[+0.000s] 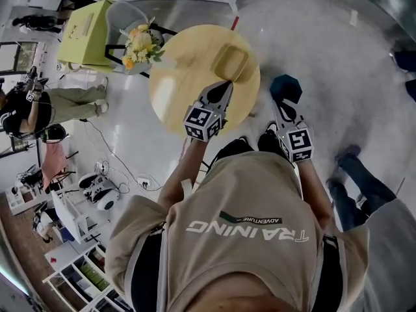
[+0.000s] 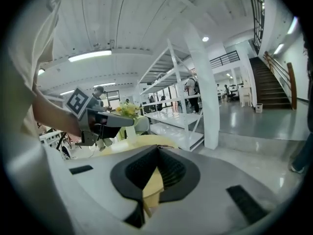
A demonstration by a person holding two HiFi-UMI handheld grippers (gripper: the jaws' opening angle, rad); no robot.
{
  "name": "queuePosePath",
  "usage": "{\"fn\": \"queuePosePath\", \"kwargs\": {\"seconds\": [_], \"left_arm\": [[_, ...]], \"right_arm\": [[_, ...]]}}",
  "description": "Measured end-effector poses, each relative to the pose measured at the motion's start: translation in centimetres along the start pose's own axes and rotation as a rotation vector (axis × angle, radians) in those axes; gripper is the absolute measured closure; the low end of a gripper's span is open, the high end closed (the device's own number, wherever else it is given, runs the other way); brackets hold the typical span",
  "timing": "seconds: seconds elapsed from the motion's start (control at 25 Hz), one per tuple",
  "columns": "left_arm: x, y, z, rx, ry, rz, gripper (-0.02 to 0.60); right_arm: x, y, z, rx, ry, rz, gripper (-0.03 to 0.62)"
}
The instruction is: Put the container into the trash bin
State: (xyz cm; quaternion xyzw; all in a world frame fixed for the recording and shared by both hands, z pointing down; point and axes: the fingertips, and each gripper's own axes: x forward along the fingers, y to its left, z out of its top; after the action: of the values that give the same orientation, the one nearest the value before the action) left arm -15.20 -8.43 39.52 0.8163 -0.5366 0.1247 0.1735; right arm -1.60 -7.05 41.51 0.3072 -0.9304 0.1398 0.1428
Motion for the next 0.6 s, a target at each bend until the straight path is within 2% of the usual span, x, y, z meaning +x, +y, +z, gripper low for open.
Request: {"fn": "queuePosePath", "kwargs": {"seconds": [0.2, 0.4, 0.6], "left_arm": [[2.6, 0.8, -1.5, -0.023, 0.062, 0.013, 0.575], [4.6, 2.2, -3.7, -0.006, 0.122, 0.005, 0.575], [6.6, 3.6, -7.2, 0.002, 0.228, -0.020, 0.559]], "right_arm": [[0.7, -2.3, -0.8, 0.019, 0.023, 0.011, 0.592], [1.4, -3.8, -1.5, 0.034, 0.051, -0.014, 0.592], [1.6, -3.9, -1.1, 0.039, 0.081, -0.019, 0.592]]}}
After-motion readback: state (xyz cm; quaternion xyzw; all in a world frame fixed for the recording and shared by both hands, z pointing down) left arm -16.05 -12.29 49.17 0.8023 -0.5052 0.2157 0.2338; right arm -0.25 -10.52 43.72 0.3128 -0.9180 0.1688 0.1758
